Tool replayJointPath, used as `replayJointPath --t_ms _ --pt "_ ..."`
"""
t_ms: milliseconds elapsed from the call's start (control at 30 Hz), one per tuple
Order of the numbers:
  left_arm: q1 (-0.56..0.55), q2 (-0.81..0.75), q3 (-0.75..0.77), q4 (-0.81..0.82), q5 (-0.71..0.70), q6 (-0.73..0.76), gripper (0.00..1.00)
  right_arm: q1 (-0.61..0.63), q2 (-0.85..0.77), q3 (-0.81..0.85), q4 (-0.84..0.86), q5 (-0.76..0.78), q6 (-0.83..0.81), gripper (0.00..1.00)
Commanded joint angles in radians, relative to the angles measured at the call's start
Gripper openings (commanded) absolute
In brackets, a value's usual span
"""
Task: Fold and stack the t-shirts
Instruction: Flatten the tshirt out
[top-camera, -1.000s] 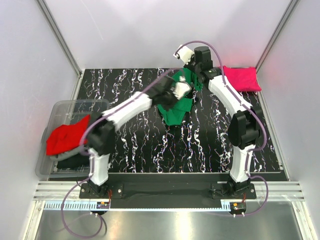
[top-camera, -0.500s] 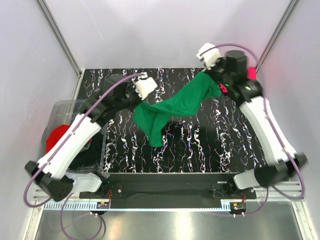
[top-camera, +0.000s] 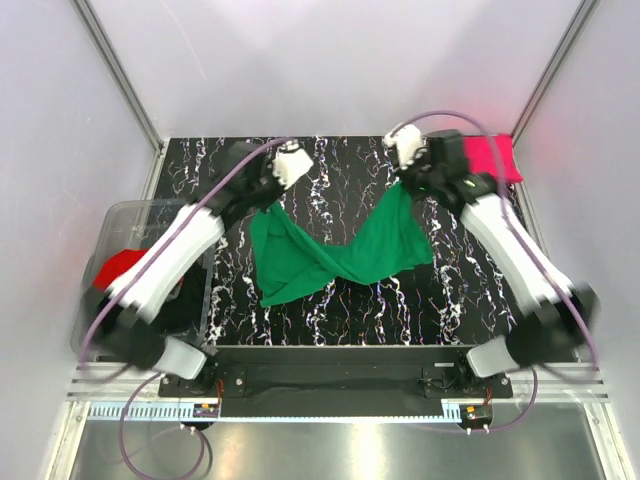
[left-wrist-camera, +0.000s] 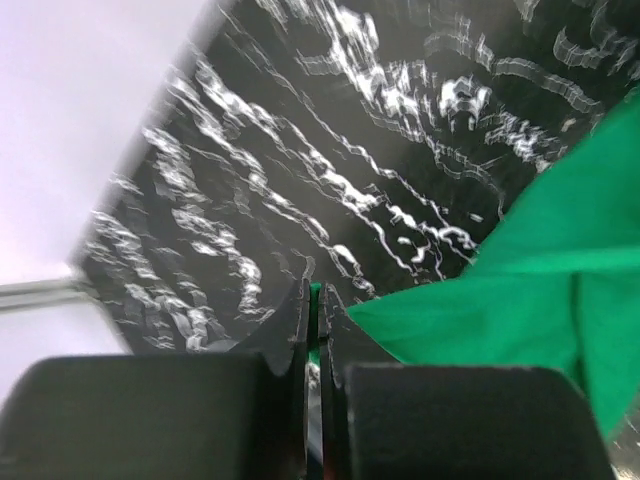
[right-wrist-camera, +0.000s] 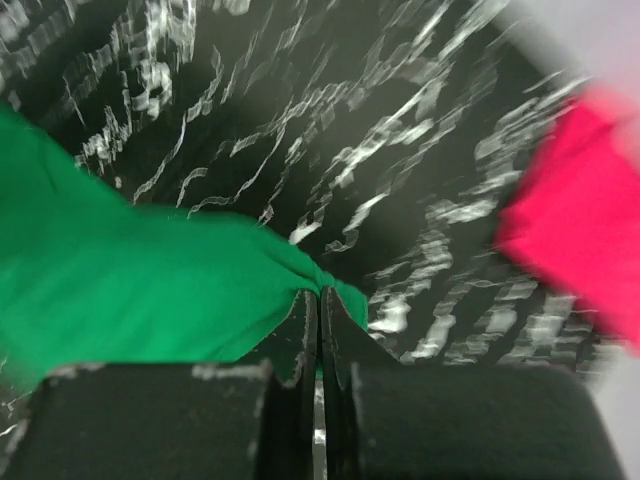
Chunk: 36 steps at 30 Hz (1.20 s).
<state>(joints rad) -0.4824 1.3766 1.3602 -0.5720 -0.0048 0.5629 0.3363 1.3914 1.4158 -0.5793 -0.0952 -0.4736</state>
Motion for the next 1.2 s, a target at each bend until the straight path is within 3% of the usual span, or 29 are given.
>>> replayJointPath --t_ms 0,33,67,133,167,267,333,433,500,667,900,1167 --pt "0.045 0.248 0.166 0.078 0.032 -0.035 0.00 -0.092 0.243 0.130 0.007 -0.051 0.078 0.00" --pt "0.069 0.304 0.268 0.081 0.032 -0.038 0.00 -0.120 0.320 0.276 0.000 -0.058 0.117 0.10" --pt "0.076 0.362 0.321 0.057 0.022 -0.043 0.00 -0.150 0.465 0.346 -0.014 -0.072 0.178 0.28" --pt "0.094 0.510 0.429 0.017 0.019 -0.058 0.00 -0.171 0.572 0.448 -0.057 -0.055 0.173 0.86" --pt "0.096 0.545 0.448 -0.012 0.016 -0.063 0.00 -0.171 0.605 0.448 -0.048 -0.041 0.129 0.98" --pt "0.097 0.584 0.426 -0.019 0.018 -0.107 0.00 -0.174 0.575 0.436 -0.044 -0.015 0.119 1.00" --pt "0.099 0.533 0.380 -0.012 0.038 -0.152 0.00 -0.178 0.514 0.338 -0.044 -0.095 0.066 1.00" --pt "0.097 0.449 0.254 -0.002 0.086 -0.193 0.00 -0.180 0.335 0.135 -0.073 -0.309 -0.194 0.90" --pt "0.096 0.396 0.211 0.004 0.089 -0.193 0.00 -0.174 0.279 0.039 -0.088 -0.400 -0.275 0.88" --pt "0.096 0.354 0.163 0.006 0.080 -0.190 0.00 -0.141 0.254 -0.112 -0.126 -0.388 -0.497 0.77" --pt "0.094 0.346 0.159 -0.008 0.069 -0.193 0.00 -0.141 0.351 -0.120 -0.093 -0.319 -0.609 0.70" --pt "0.094 0.351 0.132 -0.008 0.034 -0.186 0.00 -0.086 0.365 -0.138 -0.082 -0.350 -0.723 0.62"
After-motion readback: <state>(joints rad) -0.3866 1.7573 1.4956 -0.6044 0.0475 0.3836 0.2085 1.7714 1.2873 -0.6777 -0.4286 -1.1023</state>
